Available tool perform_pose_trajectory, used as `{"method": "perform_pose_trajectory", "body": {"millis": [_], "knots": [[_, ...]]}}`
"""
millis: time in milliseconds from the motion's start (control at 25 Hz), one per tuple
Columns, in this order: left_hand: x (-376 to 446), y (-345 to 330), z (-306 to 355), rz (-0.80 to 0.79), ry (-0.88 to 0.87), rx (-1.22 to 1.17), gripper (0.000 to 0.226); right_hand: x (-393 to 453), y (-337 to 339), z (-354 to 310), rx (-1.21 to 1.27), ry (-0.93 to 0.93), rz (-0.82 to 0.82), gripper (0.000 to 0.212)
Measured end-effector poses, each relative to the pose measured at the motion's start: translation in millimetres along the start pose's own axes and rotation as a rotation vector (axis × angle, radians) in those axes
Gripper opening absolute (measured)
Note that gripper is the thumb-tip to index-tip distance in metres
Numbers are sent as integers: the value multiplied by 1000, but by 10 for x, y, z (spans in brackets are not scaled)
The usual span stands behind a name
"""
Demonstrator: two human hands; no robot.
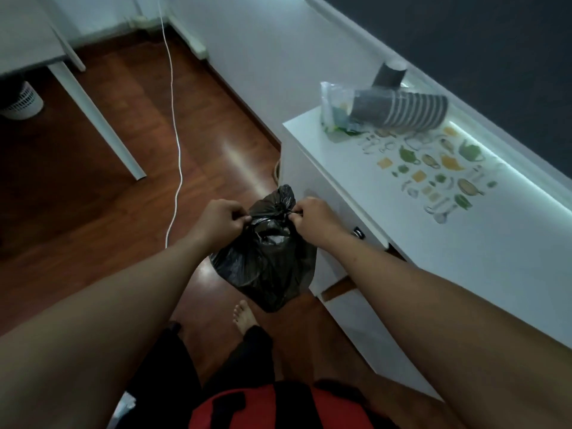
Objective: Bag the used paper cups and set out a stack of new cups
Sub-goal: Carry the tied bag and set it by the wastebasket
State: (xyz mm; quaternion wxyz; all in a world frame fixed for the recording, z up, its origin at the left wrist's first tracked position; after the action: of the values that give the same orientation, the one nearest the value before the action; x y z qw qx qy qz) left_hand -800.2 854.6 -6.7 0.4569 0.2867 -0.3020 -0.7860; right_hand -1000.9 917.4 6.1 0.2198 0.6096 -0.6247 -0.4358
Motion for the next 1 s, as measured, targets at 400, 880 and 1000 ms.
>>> {"method": "perform_pose_trajectory", "body": {"millis": [400, 880, 1000], "knots": [[2016, 1387, -744, 22, 79, 25, 11, 2326, 71, -1120, 56, -14, 12, 22], [4663, 1871, -1291, -108, 37, 97, 11, 4734, 215, -1284, 105, -177, 8, 20], [5201, 1905, -1276, -157, -11, 124, 11, 5151, 274, -1252, 131, -242, 21, 19]]}}
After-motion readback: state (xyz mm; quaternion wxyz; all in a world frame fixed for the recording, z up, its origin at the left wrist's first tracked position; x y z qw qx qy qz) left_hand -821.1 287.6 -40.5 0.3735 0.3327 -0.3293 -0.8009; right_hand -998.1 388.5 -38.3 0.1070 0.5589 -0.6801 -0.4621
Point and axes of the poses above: each hand's wrist, its own x-axis towards the middle knuckle, its own y-axis out of the back of the hand, z = x × y, the point moved 4 cm from there along x, towards the middle knuckle, and after that the axes turned 1 degree about y, right-handed, at the moved point
